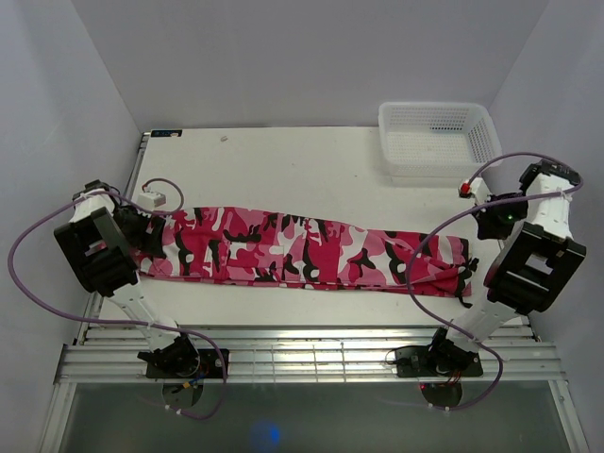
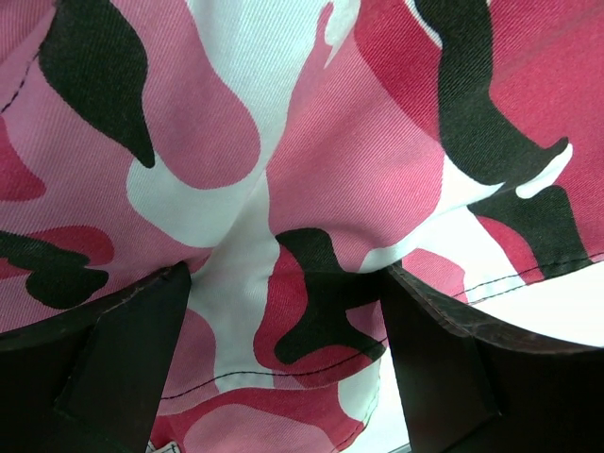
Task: Fold and stack the trousers
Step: Fold the trousers
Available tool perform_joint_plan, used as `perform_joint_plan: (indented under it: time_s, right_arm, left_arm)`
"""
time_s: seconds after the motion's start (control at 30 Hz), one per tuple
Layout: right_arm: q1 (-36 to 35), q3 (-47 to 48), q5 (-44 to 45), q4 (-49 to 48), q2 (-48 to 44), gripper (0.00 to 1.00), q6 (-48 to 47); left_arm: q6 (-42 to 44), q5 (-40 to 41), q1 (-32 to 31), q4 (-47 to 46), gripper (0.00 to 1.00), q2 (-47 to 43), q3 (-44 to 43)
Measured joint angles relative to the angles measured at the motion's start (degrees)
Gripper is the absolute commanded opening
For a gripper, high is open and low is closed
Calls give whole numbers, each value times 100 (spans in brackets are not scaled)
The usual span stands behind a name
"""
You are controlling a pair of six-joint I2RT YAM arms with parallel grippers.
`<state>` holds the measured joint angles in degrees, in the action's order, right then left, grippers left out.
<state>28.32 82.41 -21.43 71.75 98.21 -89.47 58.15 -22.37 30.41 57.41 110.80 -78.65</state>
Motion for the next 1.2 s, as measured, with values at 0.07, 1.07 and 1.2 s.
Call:
perform_joint_plan:
  time_s: [0.07, 1.07, 1.2]
  right_arm:
    - [-2, 343, -87, 20, 0, 8, -44]
    - [-546, -1506, 754, -160, 275, 41, 564]
    - [-546, -1342, 763, -72, 275, 8, 466]
  left_arm:
    - [-17, -2, 0, 22, 93, 20, -33]
    - [-120, -46, 15, 39, 93, 39, -48]
    - [-120, -48, 15, 37, 93, 39, -48]
